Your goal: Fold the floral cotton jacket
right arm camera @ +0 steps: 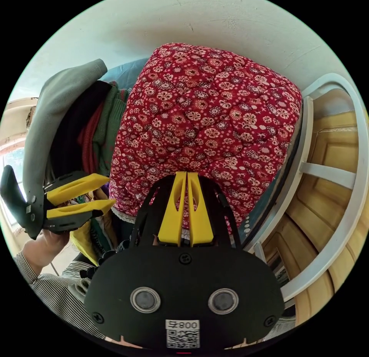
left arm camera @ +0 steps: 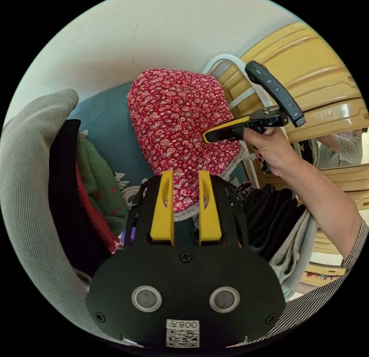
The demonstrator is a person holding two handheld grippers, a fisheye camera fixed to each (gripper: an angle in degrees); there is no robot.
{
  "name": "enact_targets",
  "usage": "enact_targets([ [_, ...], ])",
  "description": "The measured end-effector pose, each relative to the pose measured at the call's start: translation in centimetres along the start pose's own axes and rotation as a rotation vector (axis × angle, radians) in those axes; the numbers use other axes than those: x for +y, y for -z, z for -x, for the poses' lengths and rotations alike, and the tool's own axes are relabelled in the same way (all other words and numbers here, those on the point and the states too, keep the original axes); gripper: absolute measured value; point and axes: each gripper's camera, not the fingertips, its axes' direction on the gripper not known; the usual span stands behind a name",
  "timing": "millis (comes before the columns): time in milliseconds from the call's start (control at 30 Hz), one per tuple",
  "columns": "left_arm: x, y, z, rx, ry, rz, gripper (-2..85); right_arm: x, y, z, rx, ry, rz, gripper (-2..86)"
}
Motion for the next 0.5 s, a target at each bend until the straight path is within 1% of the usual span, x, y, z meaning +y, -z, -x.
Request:
enact_targets([
  [67,1.5,1.4,-0.1,0.017,-0.018,-0.033,9.6,-0.5,-0.2,-0.3,-0.003,-0.010,0.000,0.1],
  [167,5.2,5.6,-0.7,0.125,-0.085,-0.127,9.7,-0.4,0.4,-0.7,-0.015,0.001,-0.012,0.3],
  [267,10.1,9.9,-0.1,0.140,-0.112,-0.172,9.9,0.3,1.8,-1.4,-0.046,0.002,-0.047,0.7],
  [367,15.3,13.5,3.4,0.148,-0.023,-0.184,10.3,1.3,3.2,-2.4,-0.128,-0.008,-0.097,1.9],
  [467,20.7,17.1,8.2,0.207,0.114,-0.236,11.6,2.6,5.4,-2.8,-0.301,-0.007,-0.190,5.6],
  [500,22.9,18.6,10.4,0.227,0.190,-0.269,12.4,3.3,6.3,-2.5,-0.398,0.016,-0.234,7.1],
])
